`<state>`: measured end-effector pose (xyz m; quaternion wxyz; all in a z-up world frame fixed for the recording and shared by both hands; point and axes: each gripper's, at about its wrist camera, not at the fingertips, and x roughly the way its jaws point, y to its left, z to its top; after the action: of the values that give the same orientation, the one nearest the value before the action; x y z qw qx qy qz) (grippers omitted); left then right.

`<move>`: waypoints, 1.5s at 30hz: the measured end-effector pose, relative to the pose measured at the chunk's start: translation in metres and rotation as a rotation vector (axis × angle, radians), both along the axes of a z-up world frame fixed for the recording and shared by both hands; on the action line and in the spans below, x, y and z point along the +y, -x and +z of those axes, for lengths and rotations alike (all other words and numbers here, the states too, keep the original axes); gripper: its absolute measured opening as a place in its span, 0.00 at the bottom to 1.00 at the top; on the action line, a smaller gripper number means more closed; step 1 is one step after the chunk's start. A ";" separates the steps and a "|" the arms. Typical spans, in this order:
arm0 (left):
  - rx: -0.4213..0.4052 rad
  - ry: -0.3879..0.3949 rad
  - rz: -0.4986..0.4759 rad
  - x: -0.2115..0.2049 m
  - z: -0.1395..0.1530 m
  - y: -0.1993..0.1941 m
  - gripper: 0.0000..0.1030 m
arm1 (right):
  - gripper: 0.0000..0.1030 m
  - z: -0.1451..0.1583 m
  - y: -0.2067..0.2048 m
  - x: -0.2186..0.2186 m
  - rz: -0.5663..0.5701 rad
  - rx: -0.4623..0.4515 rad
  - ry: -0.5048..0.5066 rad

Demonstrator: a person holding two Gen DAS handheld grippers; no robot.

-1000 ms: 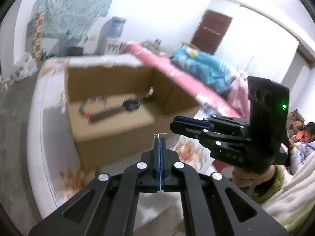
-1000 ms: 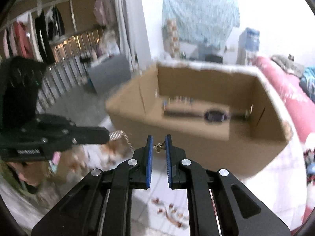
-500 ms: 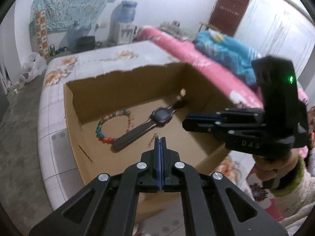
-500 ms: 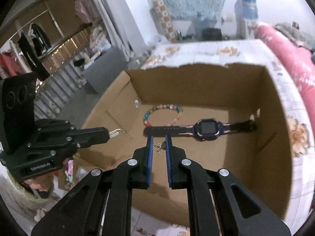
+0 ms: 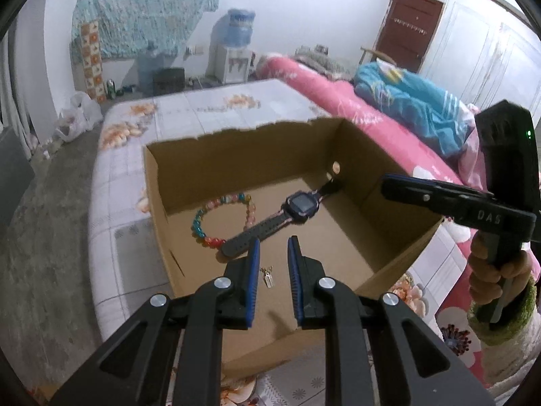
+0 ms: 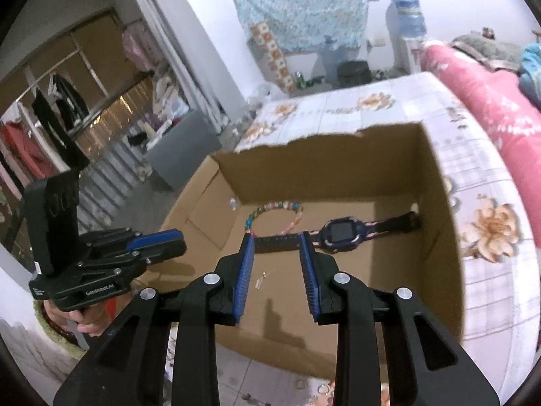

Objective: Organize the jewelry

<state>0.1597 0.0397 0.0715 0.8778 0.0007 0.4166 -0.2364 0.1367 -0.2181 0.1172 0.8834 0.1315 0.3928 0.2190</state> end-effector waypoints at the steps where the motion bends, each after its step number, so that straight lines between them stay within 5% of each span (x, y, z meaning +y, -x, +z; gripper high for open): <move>1: -0.014 0.007 0.003 0.002 0.004 0.004 0.16 | 0.28 0.003 0.004 -0.002 -0.008 -0.010 -0.002; 19: -0.168 0.157 -0.001 0.046 0.026 0.091 0.17 | 0.32 0.013 0.087 -0.014 -0.053 -0.127 0.037; 29: -0.039 0.245 -0.165 0.017 -0.018 0.131 0.20 | 0.33 -0.042 0.116 -0.022 -0.112 0.020 0.015; 34: 0.017 0.197 -0.229 -0.024 -0.046 0.128 0.20 | 0.28 -0.071 0.124 -0.016 -0.119 0.112 0.007; 45: -0.053 -0.109 -0.330 -0.106 -0.094 0.106 0.20 | 0.19 -0.095 0.125 -0.008 -0.121 0.160 0.046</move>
<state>0.0532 -0.0664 -0.0220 0.8365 0.1230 0.3997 -0.3540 0.0119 -0.2264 0.0220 0.8635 0.1520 0.4585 0.1452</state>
